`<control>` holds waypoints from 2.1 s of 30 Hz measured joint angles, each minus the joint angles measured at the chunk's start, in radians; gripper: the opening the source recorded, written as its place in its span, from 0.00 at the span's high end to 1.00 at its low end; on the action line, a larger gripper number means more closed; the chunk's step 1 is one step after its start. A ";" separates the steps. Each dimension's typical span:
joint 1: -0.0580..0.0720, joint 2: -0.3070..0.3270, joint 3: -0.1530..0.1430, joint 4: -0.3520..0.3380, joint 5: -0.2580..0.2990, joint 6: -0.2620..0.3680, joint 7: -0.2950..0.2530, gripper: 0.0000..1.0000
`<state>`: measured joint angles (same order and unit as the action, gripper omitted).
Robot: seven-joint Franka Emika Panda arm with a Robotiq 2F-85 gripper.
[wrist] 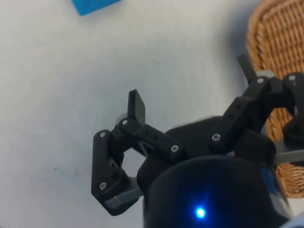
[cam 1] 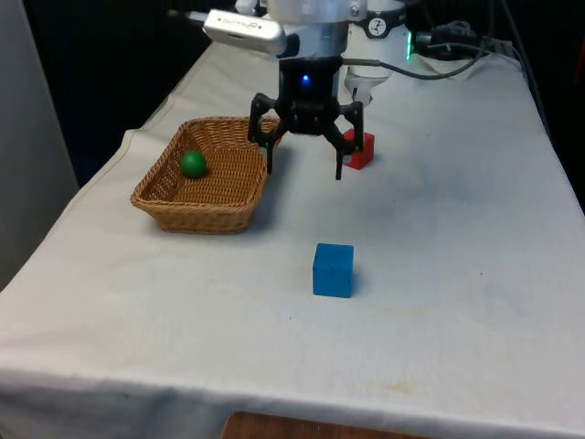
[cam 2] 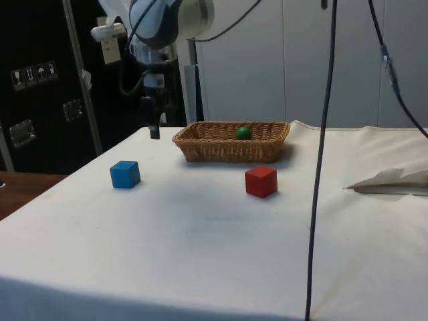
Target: Place all non-red objects into the basket.
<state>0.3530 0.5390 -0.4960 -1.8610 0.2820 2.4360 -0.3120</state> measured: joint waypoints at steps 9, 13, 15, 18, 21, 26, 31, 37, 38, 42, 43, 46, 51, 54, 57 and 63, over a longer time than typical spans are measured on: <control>0.000 0.039 0.035 0.062 0.003 -0.011 0.037 0.00; 0.000 0.060 0.050 0.098 0.004 -0.023 0.053 0.00; 0.000 0.071 0.057 0.115 0.005 -0.026 0.061 0.00; -0.001 0.097 0.068 0.152 0.013 -0.030 0.071 0.00; -0.003 0.114 0.070 0.173 0.024 -0.034 0.072 0.00; -0.011 0.166 0.070 0.233 0.068 -0.047 0.056 0.00; -0.023 0.210 0.067 0.286 0.098 -0.064 0.040 0.00; -0.040 0.277 0.067 0.357 0.145 -0.086 0.025 0.00; -0.040 0.277 0.067 0.357 0.145 -0.086 0.025 0.00; -0.047 0.309 0.068 0.399 0.178 -0.114 0.022 0.00; -0.048 0.314 0.068 0.407 0.186 -0.119 0.020 0.00; -0.050 0.328 0.068 0.428 0.206 -0.135 0.016 0.00; -0.052 0.356 0.069 0.456 0.222 -0.140 0.016 0.00; -0.055 0.370 0.068 0.471 0.223 -0.141 0.016 0.00; -0.057 0.381 0.068 0.482 0.223 -0.141 0.016 0.00; -0.058 0.400 0.064 0.501 0.222 -0.140 0.012 0.00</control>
<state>0.2950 0.9390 -0.4320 -1.3600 0.5040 2.2960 -0.3000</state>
